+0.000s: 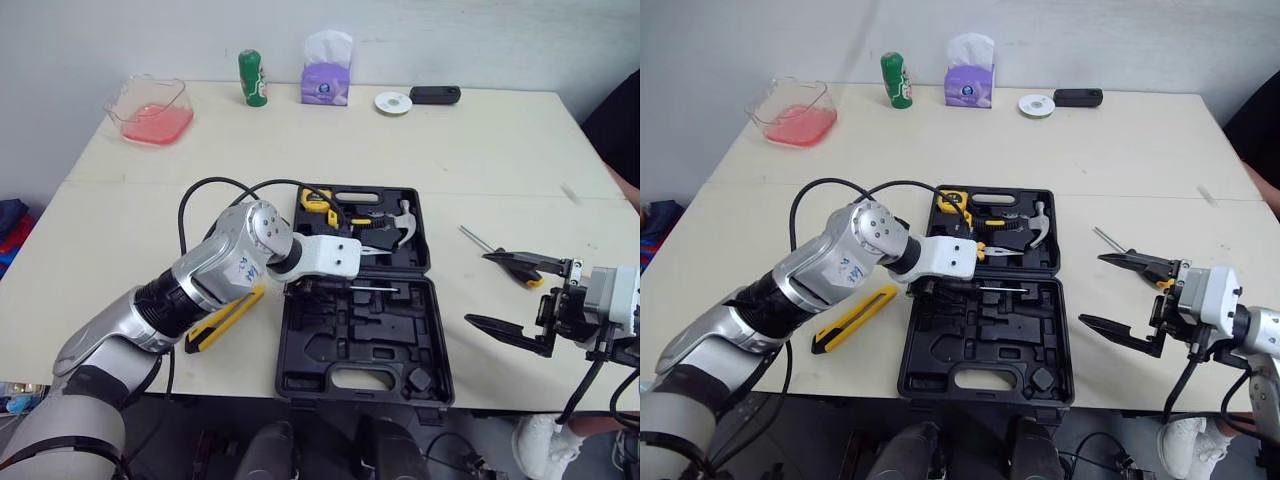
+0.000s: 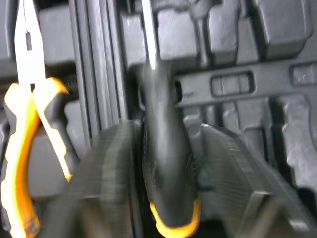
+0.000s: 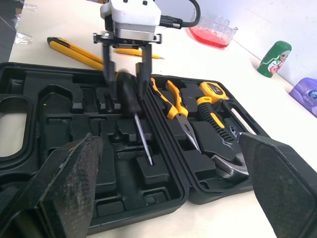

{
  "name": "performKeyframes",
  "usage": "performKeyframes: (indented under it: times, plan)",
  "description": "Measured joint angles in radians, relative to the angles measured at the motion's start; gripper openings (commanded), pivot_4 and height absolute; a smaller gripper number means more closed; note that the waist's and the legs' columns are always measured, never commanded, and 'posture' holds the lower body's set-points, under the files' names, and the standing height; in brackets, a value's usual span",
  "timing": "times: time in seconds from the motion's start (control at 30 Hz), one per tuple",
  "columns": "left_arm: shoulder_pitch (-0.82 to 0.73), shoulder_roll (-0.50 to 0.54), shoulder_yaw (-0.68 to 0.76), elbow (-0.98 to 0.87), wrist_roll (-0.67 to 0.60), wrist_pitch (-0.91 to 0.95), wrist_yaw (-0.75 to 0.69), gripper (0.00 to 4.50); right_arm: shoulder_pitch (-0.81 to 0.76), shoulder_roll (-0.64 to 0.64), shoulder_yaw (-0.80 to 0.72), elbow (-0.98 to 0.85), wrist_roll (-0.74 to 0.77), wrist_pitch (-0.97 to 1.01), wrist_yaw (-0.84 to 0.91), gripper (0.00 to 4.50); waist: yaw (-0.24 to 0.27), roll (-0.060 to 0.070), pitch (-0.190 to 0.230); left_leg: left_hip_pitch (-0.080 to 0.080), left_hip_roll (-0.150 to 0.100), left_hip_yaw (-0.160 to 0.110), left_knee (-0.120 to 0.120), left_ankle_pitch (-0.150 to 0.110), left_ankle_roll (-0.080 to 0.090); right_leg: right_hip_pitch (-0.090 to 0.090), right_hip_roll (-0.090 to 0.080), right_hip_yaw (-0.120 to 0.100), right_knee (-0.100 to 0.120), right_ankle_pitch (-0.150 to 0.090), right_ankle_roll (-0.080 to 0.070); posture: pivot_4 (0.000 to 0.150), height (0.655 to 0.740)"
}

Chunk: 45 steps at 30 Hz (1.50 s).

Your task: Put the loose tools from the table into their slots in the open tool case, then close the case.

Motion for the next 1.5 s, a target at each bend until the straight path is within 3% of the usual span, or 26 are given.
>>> performKeyframes:
  times: [0.03,0.27,0.4,0.5,0.73,1.07,1.5]
  plan:
    - [0.0,-0.003,0.008,-0.003,0.0,0.001,0.0,4.31,-0.001,0.0,0.0,0.001,0.0,0.0,0.002,4.5,-0.001,0.0,0.0,0.0,0.0,0.0,0.0,0.0,0.0,0.0,0.0,0.0,0.0,0.0,0.0,0.15,0.74]
    - [0.012,-0.032,0.11,-0.078,-0.045,0.018,-0.002,4.31,0.0,0.0,0.0,0.003,0.0,-0.001,0.008,4.5,-0.002,0.0,0.0,-0.001,0.0,-0.001,0.001,0.0,0.0,0.0,0.0,0.0,0.0,0.0,0.0,0.15,0.74]
    - [0.097,-0.072,0.217,-0.079,-0.125,-0.039,0.016,4.31,0.0,0.0,0.0,0.004,0.0,-0.001,0.01,4.5,-0.002,0.0,0.0,-0.001,0.0,-0.001,0.001,0.0,0.0,0.0,0.0,-0.001,0.0,0.0,0.0,0.15,0.74]
    - [0.18,-0.115,0.339,-0.071,-0.228,-0.12,0.015,3.44,0.003,0.0,-0.001,0.012,0.0,-0.003,0.011,4.5,-0.003,0.0,0.0,-0.001,0.001,-0.001,0.002,0.0,0.0,0.0,0.0,-0.001,0.0,0.0,0.0,0.15,0.74]
    - [0.335,-0.173,0.522,0.055,-0.304,-0.339,0.1,0.03,0.005,0.002,-0.002,0.09,-0.013,-0.049,0.035,4.5,-0.003,0.0,0.0,0.0,0.001,0.0,0.002,0.0,0.0,0.0,0.0,-0.001,0.0,0.0,0.0,0.15,0.74]
    - [0.403,-0.191,0.453,0.162,-0.217,-0.431,0.187,0.03,0.005,0.002,-0.001,0.113,-0.017,-0.076,0.038,4.5,-0.001,0.0,0.0,0.0,0.001,0.0,0.002,-0.001,0.0,0.0,0.0,-0.001,0.0,0.0,0.0,0.15,0.74]
    - [0.417,-0.208,0.397,0.192,-0.182,-0.447,0.193,0.03,0.038,0.003,-0.001,0.112,-0.019,-0.071,0.032,4.5,-0.002,0.0,0.0,0.0,0.001,0.0,0.002,-0.001,0.0,0.001,0.0,-0.001,0.0,0.0,0.0,0.15,0.74]
